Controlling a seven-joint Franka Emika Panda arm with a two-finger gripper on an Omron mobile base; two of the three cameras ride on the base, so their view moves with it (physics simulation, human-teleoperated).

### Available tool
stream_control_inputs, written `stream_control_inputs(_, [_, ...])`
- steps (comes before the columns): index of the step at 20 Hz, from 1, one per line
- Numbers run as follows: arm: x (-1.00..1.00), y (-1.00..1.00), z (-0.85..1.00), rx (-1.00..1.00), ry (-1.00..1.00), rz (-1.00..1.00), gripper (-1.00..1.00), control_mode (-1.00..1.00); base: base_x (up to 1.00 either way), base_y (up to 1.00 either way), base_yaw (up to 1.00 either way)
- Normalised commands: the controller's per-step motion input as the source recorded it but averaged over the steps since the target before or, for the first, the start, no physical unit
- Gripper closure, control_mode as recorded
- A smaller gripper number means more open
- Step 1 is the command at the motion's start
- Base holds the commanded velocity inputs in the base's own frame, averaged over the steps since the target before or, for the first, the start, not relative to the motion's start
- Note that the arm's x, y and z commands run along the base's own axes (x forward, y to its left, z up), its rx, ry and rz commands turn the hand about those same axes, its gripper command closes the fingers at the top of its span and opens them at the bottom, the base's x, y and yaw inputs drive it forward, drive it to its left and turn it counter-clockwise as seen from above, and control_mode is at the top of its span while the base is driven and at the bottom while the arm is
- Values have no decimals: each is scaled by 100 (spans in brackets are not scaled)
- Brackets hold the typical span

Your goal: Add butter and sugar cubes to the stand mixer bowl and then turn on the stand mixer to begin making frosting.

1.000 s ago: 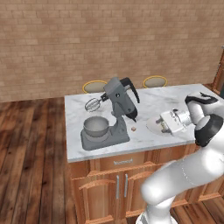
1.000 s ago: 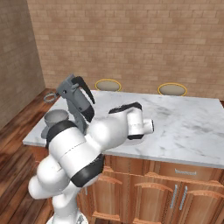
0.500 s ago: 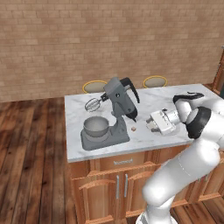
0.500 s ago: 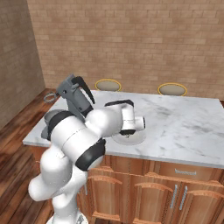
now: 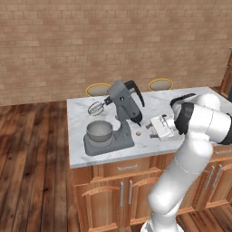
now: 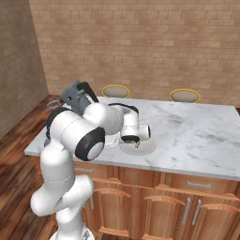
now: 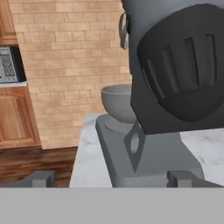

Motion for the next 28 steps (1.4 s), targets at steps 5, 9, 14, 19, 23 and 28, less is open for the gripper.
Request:
stream_control_inputs(5, [20, 0, -24, 0, 0, 0, -100, -100, 0, 0, 0])
stream_control_inputs(9, [33, 0, -21, 0, 0, 0, -100, -100, 0, 0, 0])
stream_control_inputs(14, [40, 2, -15, 0, 0, 0, -100, -100, 0, 0, 0])
stream_control_inputs(19, [29, 10, -14, 0, 0, 0, -100, -100, 0, 0, 0])
stream_control_inputs(23, [23, 29, -22, 0, 0, 0, -100, -100, 0, 0, 0])
stream_control_inputs(28, [21, 30, -15, 0, 0, 0, -100, -100, 0, 0, 0])
